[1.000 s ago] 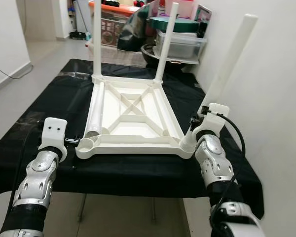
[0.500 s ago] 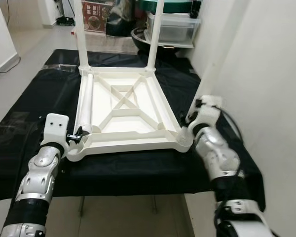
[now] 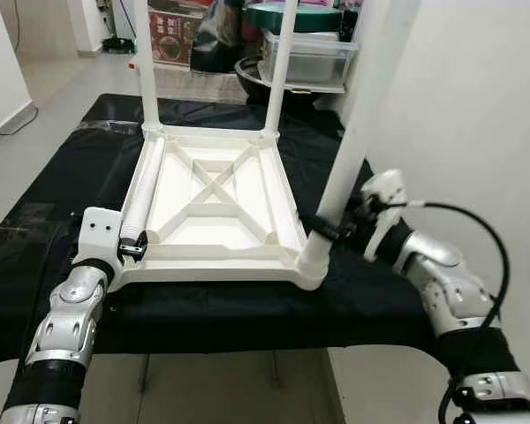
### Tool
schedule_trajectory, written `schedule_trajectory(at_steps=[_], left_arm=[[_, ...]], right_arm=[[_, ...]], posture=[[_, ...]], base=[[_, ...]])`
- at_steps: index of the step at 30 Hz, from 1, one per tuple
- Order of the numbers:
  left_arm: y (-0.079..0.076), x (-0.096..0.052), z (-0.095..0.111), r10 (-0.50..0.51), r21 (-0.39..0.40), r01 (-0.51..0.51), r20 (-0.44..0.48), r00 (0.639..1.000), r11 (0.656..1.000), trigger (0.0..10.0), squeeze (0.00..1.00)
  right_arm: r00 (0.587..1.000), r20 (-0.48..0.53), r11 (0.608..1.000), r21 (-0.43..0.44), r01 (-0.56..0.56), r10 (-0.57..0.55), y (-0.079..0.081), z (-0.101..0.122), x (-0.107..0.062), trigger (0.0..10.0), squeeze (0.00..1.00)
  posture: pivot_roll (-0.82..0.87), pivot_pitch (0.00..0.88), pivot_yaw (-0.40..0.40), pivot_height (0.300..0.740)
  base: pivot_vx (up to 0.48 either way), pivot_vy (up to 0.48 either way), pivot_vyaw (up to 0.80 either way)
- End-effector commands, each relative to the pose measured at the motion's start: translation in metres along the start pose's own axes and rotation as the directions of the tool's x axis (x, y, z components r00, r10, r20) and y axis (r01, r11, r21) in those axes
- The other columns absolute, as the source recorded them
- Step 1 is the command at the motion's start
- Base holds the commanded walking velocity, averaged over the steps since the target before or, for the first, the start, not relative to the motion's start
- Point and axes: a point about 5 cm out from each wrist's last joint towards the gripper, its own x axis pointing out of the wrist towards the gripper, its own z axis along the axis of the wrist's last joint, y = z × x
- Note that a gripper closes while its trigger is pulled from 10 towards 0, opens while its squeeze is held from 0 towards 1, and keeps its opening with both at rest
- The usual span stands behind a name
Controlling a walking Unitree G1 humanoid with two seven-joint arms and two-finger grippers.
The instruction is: Building children table
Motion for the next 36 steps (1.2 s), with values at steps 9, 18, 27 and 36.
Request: schedule_trajectory(at_steps=[9,18,27,36], left_arm=[[0.005,-0.003,0.000,0.014,0.009,-0.014,0.001,1.000,1.000,10.0,0.00],[0.003,-0.002,-0.001,0.007,0.006,-0.007,0.000,1.000,1.000,10.0,0.00],[-0.005,0.004,0.004,-0.010,-0.001,0.010,0.009,1.000,1.000,10.0,0.00],[-0.013,0.007,0.006,-0.025,-0.018,0.026,0.018,1.000,1.000,10.0,0.00]], right_arm=[[0.997,-0.010,0.997,0.014,-0.075,0.075,0.008,-0.013,0.026,3.7,0.00],[0.757,-0.149,0.765,0.007,0.644,-0.636,-0.035,-0.033,0.011,0.0,0.00],[0.571,-0.127,0.564,0.090,0.821,-0.811,0.012,-0.037,0.030,0.0,0.00],[0.680,-0.096,0.644,0.247,0.724,-0.727,0.042,-0.018,0.056,10.0,1.00]], posture=[[0.18,0.000,-0.153,0.740],[0.16,0.000,-0.140,0.740],[0.14,0.000,-0.123,0.740],[0.13,0.000,-0.120,0.740]], base=[[0.000,0.000,0.00],[0.000,0.000,0.00],[0.000,0.000,0.00],[0.000,0.000,0.00]])
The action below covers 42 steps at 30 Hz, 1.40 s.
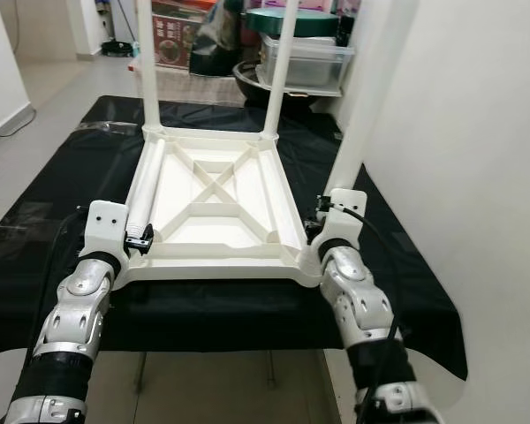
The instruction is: Building children table
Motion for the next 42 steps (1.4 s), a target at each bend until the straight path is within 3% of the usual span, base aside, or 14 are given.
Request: schedule_trajectory(at_steps=[1,4,5,9,12,14,21,23,25,26,30,32,34,42], left_arm=[[-0.002,0.001,-0.003,-0.003,0.000,0.003,-0.011,1.000,1.000,10.0,0.00],[-0.002,0.001,-0.004,-0.004,0.000,0.004,-0.012,1.000,1.000,10.0,0.00],[-0.002,0.000,-0.004,-0.005,-0.001,0.005,-0.012,1.000,1.000,10.0,0.00],[-0.003,0.000,-0.005,-0.012,0.000,0.012,-0.014,1.000,1.000,10.0,0.00],[-0.003,0.000,-0.005,-0.013,0.001,0.013,-0.015,1.000,1.000,10.0,0.00],[-0.004,0.002,-0.004,-0.017,0.003,0.017,-0.015,1.000,1.000,10.0,0.00],[-0.007,0.002,-0.002,-0.016,-0.002,0.016,-0.007,1.000,1.000,10.0,0.00],[-0.003,-0.001,-0.003,-0.007,0.001,0.007,-0.007,1.000,1.000,10.0,0.00],[-0.001,-0.002,-0.004,-0.002,0.003,0.002,-0.010,1.000,1.000,10.0,0.00],[0.002,-0.003,-0.004,0.003,0.007,-0.003,-0.011,1.000,1.000,10.0,0.00],[0.006,-0.002,-0.002,0.010,0.012,-0.010,-0.007,1.000,1.000,10.0,0.00],[0.006,-0.002,-0.002,0.010,0.012,-0.010,-0.007,1.000,1.000,10.0,0.00],[0.004,-0.001,-0.002,0.009,0.012,-0.009,-0.006,1.000,1.000,10.0,0.00],[0.000,-0.002,-0.004,0.002,0.006,-0.001,-0.009,1.000,1.000,10.0,0.00]], right_arm=[[0.996,-0.002,0.996,0.006,-0.089,0.089,0.007,0.003,-0.006,10.0,1.00],[0.991,0.032,0.992,-0.005,-0.129,0.129,0.004,0.011,-0.007,10.0,0.89],[0.987,0.056,0.988,-0.012,-0.152,0.153,0.001,0.017,-0.008,10.0,0.00],[0.799,0.141,0.811,-0.139,-0.568,0.584,-0.005,0.040,-0.027,10.0,0.00],[0.743,0.126,0.753,-0.173,-0.635,0.657,-0.006,0.040,-0.033,10.0,0.00],[0.629,0.047,0.621,-0.234,-0.748,0.776,-0.006,0.032,-0.040,10.0,0.00],[0.577,-0.054,0.549,-0.250,-0.798,0.815,0.000,0.011,-0.037,9.5,0.00],[0.576,-0.101,0.537,-0.261,-0.802,0.811,0.007,0.000,-0.028,4.5,0.00],[0.571,-0.112,0.530,-0.264,-0.806,0.813,0.007,-0.001,-0.025,4.5,0.00],[0.581,-0.117,0.540,-0.258,-0.801,0.806,0.006,-0.001,-0.021,0.0,0.00],[0.708,-0.120,0.670,-0.245,-0.701,0.696,-0.007,0.000,-0.005,0.0,0.00],[0.708,-0.120,0.670,-0.245,-0.701,0.696,-0.007,0.000,-0.005,0.0,0.00],[0.911,-0.106,0.883,-0.223,-0.413,0.399,-0.033,-0.002,0.012,0.0,0.00],[0.996,-0.061,0.985,-0.162,0.057,-0.067,-0.054,-0.008,0.011,0.0,0.00]], posture=[[0.13,0.000,-0.120,0.740],[0.13,0.000,-0.117,0.740],[0.13,0.000,-0.117,0.740],[0.12,0.000,-0.112,0.740],[0.12,0.000,-0.112,0.740],[0.12,0.000,-0.115,0.740],[0.15,0.000,-0.131,0.740],[0.17,0.000,-0.136,0.740],[0.17,0.000,-0.136,0.740],[0.17,0.000,-0.137,0.740],[0.16,0.000,-0.137,0.740],[0.16,0.000,-0.137,0.740],[0.16,0.000,-0.133,0.740],[0.15,0.000,-0.134,0.740]], base=[[0.000,0.000,0.00],[0.000,0.000,0.00],[0.000,0.000,0.00],[0.000,0.000,0.00],[0.000,0.000,0.00],[0.000,0.000,0.00],[0.000,0.000,0.00],[0.000,0.000,0.00],[0.000,0.000,0.00],[0.000,0.000,0.00],[0.000,0.000,0.00],[0.000,0.000,0.00],[0.000,0.000,0.00],[0.000,0.000,0.00]])
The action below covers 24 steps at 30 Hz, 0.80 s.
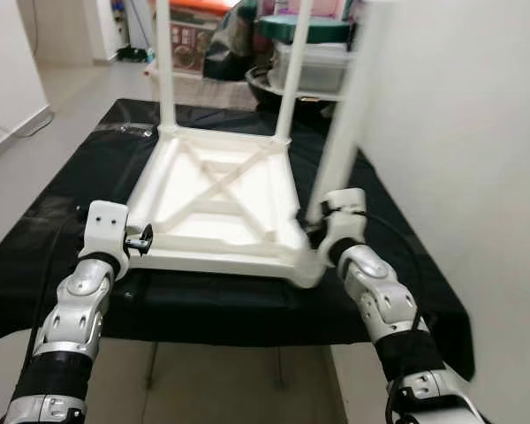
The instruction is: Building children table
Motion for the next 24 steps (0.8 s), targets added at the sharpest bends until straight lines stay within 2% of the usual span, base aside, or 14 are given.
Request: schedule_trajectory(at_steps=[1,5,6,7,9,10,14,15,16,17,18,20,21,24], left_arm=[[-0.004,-0.001,-0.002,-0.011,-0.002,0.011,-0.009,1.000,1.000,10.0,0.00],[-0.008,0.001,-0.001,-0.027,0.001,0.027,-0.012,1.000,1.000,10.0,0.00],[-0.008,0.001,-0.001,-0.027,0.001,0.027,-0.012,1.000,1.000,10.0,0.00],[-0.009,0.002,-0.001,-0.029,0.000,0.029,-0.011,1.000,1.000,10.0,0.00],[-0.010,0.003,-0.001,-0.029,-0.001,0.029,-0.010,1.000,1.000,10.0,0.00],[-0.011,0.003,0.000,-0.030,-0.002,0.030,-0.010,1.000,1.000,10.0,0.00],[-0.013,0.002,-0.002,-0.032,-0.008,0.032,-0.010,0.999,0.999,10.0,0.00],[-0.012,0.001,-0.003,-0.032,-0.008,0.031,-0.012,0.999,0.999,10.0,0.00],[-0.011,0.000,-0.005,-0.028,-0.007,0.028,-0.019,0.999,1.000,10.0,0.00],[-0.011,0.000,-0.005,-0.028,-0.007,0.028,-0.019,0.999,1.000,10.0,0.00],[-0.010,0.000,-0.006,-0.027,-0.007,0.027,-0.021,0.999,1.000,10.0,0.00],[-0.011,0.002,-0.003,-0.033,-0.006,0.033,-0.016,0.999,0.999,10.0,0.00],[-0.011,0.002,-0.003,-0.033,-0.006,0.033,-0.016,0.999,0.999,10.0,0.00],[-0.011,0.005,-0.001,-0.035,-0.001,0.035,-0.012,0.999,0.999,10.0,0.00]], right_arm=[[0.991,-0.052,0.993,0.000,0.120,-0.120,-0.003,-0.010,-0.006,0.0,0.00],[0.997,-0.060,0.986,0.157,0.057,-0.048,0.038,-0.002,-0.013,0.0,0.00],[0.997,-0.060,0.986,0.157,0.057,-0.048,0.038,-0.002,-0.013,0.0,0.00],[0.999,-0.032,0.982,0.190,-0.016,0.022,0.048,0.006,-0.014,10.0,0.00],[0.998,-0.001,0.976,0.210,-0.055,0.057,0.053,0.014,-0.016,10.0,0.00],[0.997,0.046,0.976,0.202,-0.075,0.067,0.054,0.022,-0.017,10.0,1.00],[0.988,0.081,0.966,0.213,-0.149,0.134,0.052,0.034,-0.019,10.0,1.00],[0.970,0.106,0.947,0.216,-0.238,0.219,0.053,0.040,-0.022,10.0,1.00],[0.892,0.171,0.859,0.244,-0.450,0.419,0.054,0.051,-0.032,10.0,0.00],[0.892,0.171,0.859,0.244,-0.450,0.419,0.054,0.051,-0.032,10.0,0.00],[0.839,0.212,0.806,0.237,-0.542,0.501,0.054,0.056,-0.038,10.0,0.00],[0.726,0.258,0.726,0.115,-0.678,0.637,0.049,0.060,-0.051,10.0,0.00],[0.726,0.258,0.726,0.115,-0.678,0.637,0.049,0.060,-0.051,10.0,0.00],[0.585,0.160,0.593,-0.006,-0.805,0.795,0.044,0.040,-0.061,10.0,0.00]], posture=[[0.15,0.000,-0.120,0.740],[0.14,0.000,-0.113,0.740],[0.14,0.000,-0.113,0.740],[0.13,0.000,-0.112,0.740],[0.13,0.000,-0.116,0.740],[0.13,0.000,-0.116,0.740],[0.13,0.000,-0.117,0.740],[0.13,0.000,-0.117,0.740],[0.13,0.000,-0.117,0.740],[0.13,0.000,-0.117,0.740],[0.13,0.000,-0.117,0.740],[0.12,0.000,-0.111,0.740],[0.12,0.000,-0.111,0.740],[0.13,0.000,-0.112,0.740]], base=[[0.000,0.000,0.00],[0.000,0.000,0.00],[0.000,0.000,0.00],[0.000,0.000,0.00],[0.000,0.000,0.00],[0.000,0.000,0.00],[0.000,0.000,0.00],[0.000,0.000,0.00],[0.000,0.000,0.00],[0.000,0.000,0.00],[0.000,0.000,0.00],[0.000,0.000,0.00],[0.000,0.000,0.00],[0.000,0.000,0.00]])
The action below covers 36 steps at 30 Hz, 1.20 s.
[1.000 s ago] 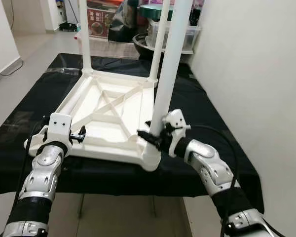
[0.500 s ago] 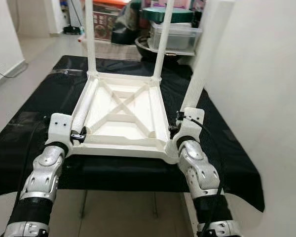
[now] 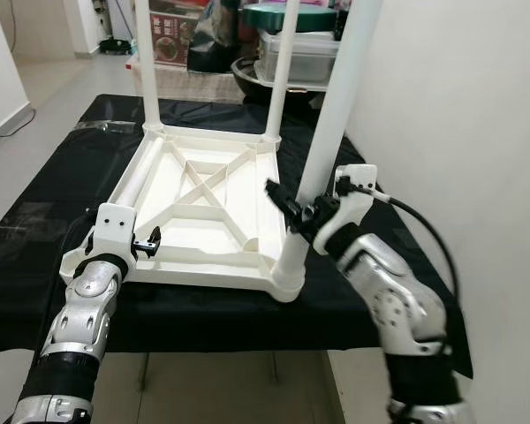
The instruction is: Building children table
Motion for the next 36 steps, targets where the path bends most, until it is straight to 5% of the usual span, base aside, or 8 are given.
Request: schedule_trajectory(at_steps=[1,11,18,26,27,31,32,36], left_arm=[[-0.001,0.002,0.000,-0.006,0.012,0.006,-0.001,1.000,1.000,10.0,0.00],[0.003,0.000,0.002,0.009,0.013,-0.009,0.007,1.000,1.000,10.0,0.00],[0.007,0.001,0.003,0.019,0.019,-0.019,0.011,1.000,1.000,10.0,0.00],[0.000,0.002,0.004,0.006,0.012,-0.006,0.015,1.000,1.000,10.0,0.00],[0.001,0.003,0.003,0.006,0.014,-0.006,0.011,1.000,1.000,10.0,0.00],[0.001,0.004,0.003,0.004,0.017,-0.004,0.007,1.000,1.000,10.0,0.00],[0.000,0.006,0.005,0.000,0.018,-0.001,0.010,1.000,1.000,10.0,0.00],[-0.001,0.007,0.006,-0.002,0.017,0.002,0.014,1.000,1.000,10.0,0.00]], right_arm=[[0.989,-0.056,0.990,0.005,-0.140,0.140,0.010,-0.014,-0.002,10.0,0.00],[0.976,-0.201,0.996,0.018,-0.084,0.086,-0.006,-0.051,0.007,0.0,0.00],[0.924,-0.238,0.952,-0.003,0.307,-0.299,-0.044,-0.059,0.011,0.0,0.00],[0.539,-0.208,0.566,-0.099,0.819,-0.816,-0.053,-0.074,-0.024,0.0,0.00],[0.601,-0.207,0.627,-0.092,0.773,-0.772,-0.040,-0.073,-0.016,10.0,0.00],[0.683,-0.188,0.705,-0.097,0.703,-0.706,-0.027,-0.068,-0.006,10.0,0.00],[0.706,-0.153,0.722,-0.112,0.683,-0.691,-0.030,-0.060,-0.005,10.0,1.00],[0.721,-0.113,0.730,-0.097,0.676,-0.683,-0.035,-0.051,-0.003,10.0,1.00]], posture=[[0.13,0.000,-0.112,0.740],[0.16,0.000,-0.127,0.740],[0.16,0.000,-0.127,0.740],[0.15,0.000,-0.114,0.740],[0.14,0.000,-0.105,0.740],[0.13,0.000,-0.100,0.740],[0.13,0.000,-0.100,0.740],[0.12,0.000,-0.101,0.740]], base=[[0.000,0.000,0.00],[0.000,0.000,0.00],[0.000,0.000,0.00],[0.000,0.000,0.00],[0.000,0.000,0.00],[0.000,0.000,0.00],[0.000,0.000,0.00],[0.000,0.000,0.00]])
